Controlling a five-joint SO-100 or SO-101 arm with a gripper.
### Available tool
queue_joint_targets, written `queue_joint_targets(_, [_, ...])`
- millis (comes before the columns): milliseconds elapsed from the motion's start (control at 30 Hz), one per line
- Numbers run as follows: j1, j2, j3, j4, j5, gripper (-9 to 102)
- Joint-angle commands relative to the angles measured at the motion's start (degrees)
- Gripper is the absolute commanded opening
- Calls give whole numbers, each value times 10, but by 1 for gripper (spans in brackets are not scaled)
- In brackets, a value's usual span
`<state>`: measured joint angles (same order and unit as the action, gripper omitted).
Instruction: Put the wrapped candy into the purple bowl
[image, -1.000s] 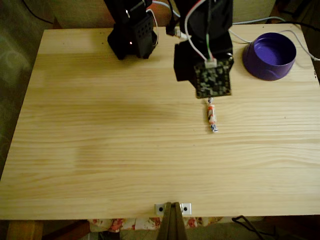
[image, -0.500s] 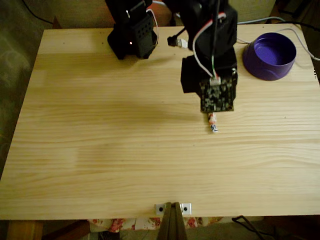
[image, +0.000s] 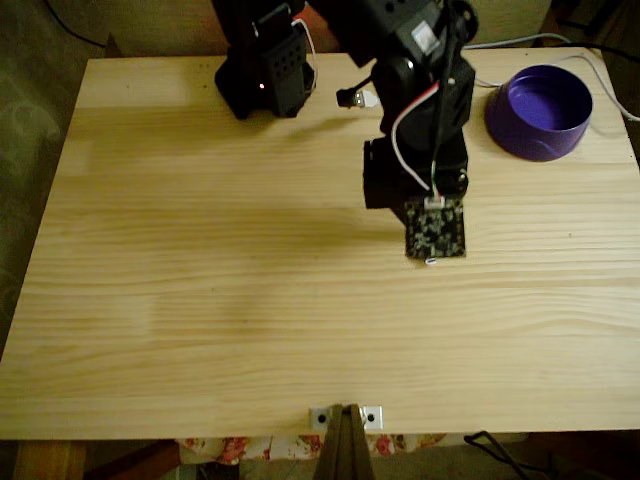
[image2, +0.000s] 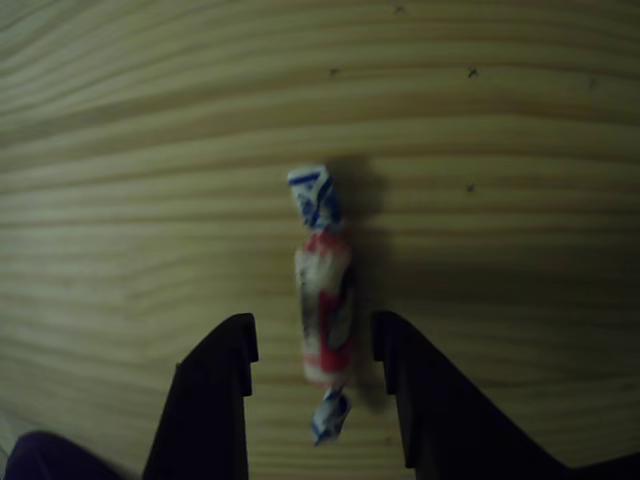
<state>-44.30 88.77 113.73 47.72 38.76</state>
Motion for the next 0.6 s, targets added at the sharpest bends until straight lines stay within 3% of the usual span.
queue_joint_targets(0, [4,4,-50,-3,-2,23])
queue_joint_targets(567, [-18,-32,-48,-3,11,22])
